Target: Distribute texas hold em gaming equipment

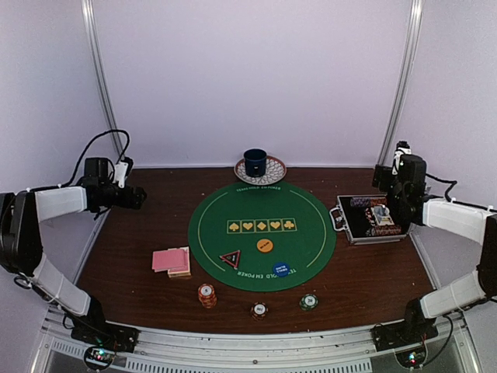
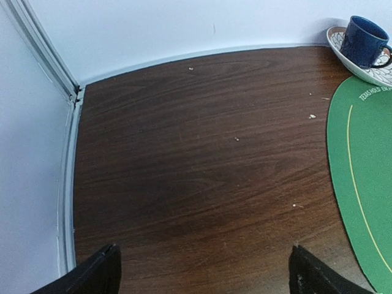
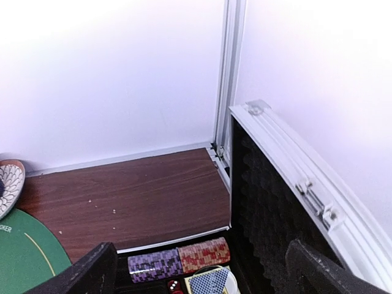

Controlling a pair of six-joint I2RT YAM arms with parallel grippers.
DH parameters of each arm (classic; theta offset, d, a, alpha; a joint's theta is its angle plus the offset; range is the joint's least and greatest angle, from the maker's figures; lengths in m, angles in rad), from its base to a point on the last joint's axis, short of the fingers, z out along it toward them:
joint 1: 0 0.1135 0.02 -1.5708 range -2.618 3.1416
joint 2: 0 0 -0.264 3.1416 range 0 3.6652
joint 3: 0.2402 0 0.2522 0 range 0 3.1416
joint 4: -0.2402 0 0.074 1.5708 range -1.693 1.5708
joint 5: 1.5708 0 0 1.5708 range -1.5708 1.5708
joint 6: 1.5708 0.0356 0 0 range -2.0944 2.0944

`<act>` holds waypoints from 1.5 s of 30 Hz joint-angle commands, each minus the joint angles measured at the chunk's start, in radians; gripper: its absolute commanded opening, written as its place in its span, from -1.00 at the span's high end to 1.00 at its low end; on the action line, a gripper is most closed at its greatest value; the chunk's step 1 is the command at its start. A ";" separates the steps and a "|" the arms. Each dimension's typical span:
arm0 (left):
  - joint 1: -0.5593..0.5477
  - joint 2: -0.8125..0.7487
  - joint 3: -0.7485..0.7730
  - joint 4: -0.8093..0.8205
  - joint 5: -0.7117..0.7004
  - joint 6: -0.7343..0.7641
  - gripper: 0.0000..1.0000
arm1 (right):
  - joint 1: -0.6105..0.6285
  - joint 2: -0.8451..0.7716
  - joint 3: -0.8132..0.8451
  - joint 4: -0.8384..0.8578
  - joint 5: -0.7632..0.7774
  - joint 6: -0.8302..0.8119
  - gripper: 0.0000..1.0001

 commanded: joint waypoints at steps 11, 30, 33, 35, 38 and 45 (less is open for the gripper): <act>0.059 -0.015 0.329 -0.549 0.124 0.014 -0.95 | -0.010 0.169 0.414 -0.672 -0.235 0.303 -0.99; 0.060 0.022 0.517 -0.815 0.199 0.080 -0.95 | 0.257 0.262 0.684 -0.849 -0.280 0.219 -0.99; 0.060 0.023 0.524 -0.841 0.226 0.105 -0.95 | 0.379 0.311 0.737 -0.881 -0.225 0.186 -0.99; 0.060 0.022 0.525 -0.861 0.245 0.131 -0.95 | 0.444 0.345 0.761 -0.889 -0.223 0.178 -0.99; 0.060 0.025 0.527 -0.892 0.263 0.164 -0.95 | 0.542 0.403 0.805 -0.917 -0.208 0.148 -0.99; 0.059 0.023 0.524 -0.920 0.294 0.200 -0.95 | 0.739 0.505 0.841 -0.955 -0.270 0.112 -0.87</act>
